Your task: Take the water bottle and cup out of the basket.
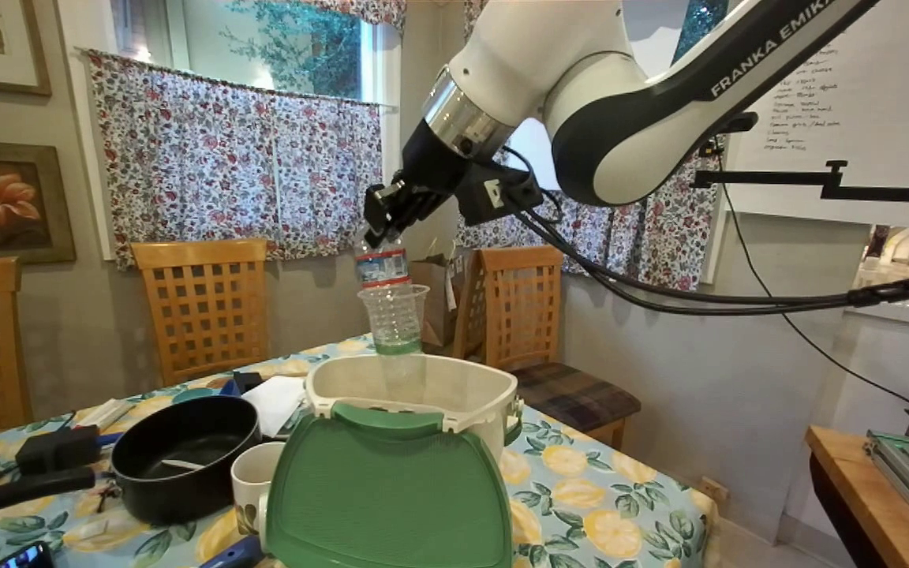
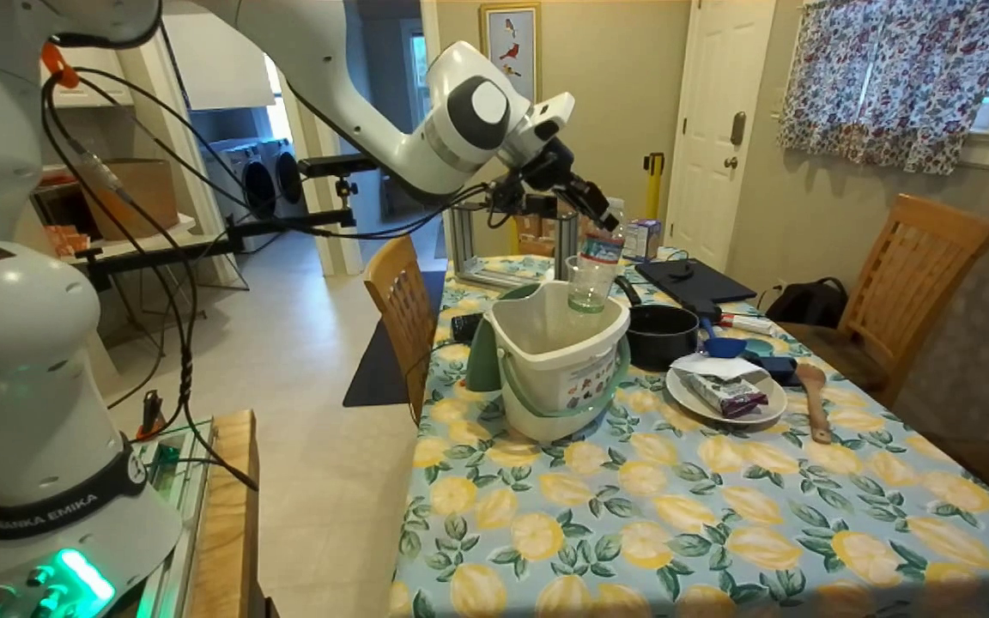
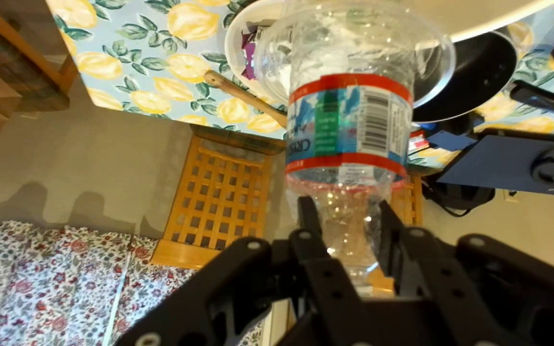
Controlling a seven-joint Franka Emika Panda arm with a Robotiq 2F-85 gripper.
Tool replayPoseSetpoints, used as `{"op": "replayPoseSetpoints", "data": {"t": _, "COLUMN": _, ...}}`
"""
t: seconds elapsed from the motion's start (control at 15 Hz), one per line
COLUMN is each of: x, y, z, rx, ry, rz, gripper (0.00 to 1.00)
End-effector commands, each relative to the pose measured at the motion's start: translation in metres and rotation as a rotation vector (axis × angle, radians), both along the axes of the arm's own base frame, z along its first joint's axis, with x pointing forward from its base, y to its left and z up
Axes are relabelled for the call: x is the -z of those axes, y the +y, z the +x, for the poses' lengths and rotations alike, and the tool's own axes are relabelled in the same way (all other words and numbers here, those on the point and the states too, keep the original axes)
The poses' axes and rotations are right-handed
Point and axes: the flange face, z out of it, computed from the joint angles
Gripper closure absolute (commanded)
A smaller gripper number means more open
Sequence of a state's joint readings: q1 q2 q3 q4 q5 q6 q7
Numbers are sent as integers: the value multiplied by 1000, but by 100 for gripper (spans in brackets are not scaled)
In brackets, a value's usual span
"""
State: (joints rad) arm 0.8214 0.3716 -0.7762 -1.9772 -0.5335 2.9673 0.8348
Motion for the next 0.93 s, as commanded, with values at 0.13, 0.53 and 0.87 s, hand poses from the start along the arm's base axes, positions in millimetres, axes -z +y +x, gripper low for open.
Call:
{"op": "replayPoseSetpoints", "data": {"t": 0.13, "x": -24, "y": -33, "z": -19, "rx": 146, "ry": -91, "rz": 20, "gripper": 92}}
{"op": "replayPoseSetpoints", "data": {"t": 0.53, "x": -34, "y": -69, "z": -35, "rx": 306, "ry": -149, "rz": 54, "gripper": 92}}
{"op": "replayPoseSetpoints", "data": {"t": 0.87, "x": -13, "y": -95, "z": -52, "rx": 408, "ry": -118, "rz": 89, "gripper": 92}}
